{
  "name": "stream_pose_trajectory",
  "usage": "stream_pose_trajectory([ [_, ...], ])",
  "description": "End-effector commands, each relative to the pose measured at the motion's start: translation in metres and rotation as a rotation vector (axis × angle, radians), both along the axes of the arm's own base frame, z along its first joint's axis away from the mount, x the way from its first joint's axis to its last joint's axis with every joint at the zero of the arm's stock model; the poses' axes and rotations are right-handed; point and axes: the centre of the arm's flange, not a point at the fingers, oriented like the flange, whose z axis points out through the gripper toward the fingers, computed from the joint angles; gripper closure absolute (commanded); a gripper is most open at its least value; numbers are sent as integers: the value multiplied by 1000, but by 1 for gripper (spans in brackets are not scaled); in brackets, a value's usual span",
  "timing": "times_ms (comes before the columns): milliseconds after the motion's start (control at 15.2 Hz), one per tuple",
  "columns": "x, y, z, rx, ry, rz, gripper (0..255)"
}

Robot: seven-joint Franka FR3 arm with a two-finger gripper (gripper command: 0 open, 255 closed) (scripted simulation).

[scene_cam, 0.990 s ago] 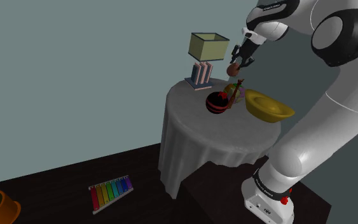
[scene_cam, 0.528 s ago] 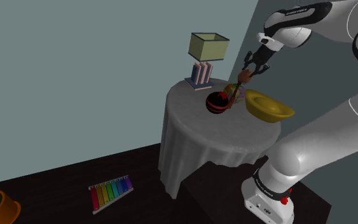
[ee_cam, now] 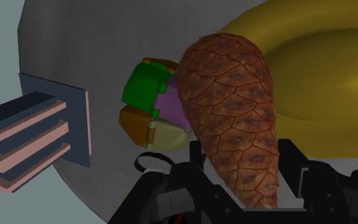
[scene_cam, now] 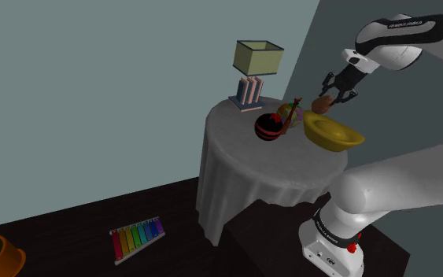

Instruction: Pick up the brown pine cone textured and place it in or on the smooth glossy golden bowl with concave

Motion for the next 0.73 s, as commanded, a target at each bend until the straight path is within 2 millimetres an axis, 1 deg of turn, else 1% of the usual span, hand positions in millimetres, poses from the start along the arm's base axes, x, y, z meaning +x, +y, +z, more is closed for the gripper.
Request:
stream_pose_trajectory([
  [0, -28, 1, 0, -1, 0, 1, 255],
  [198, -67, 2, 0, -1, 0, 1, 255],
  [660, -67, 2, -37, -1, 0, 1, 255],
])
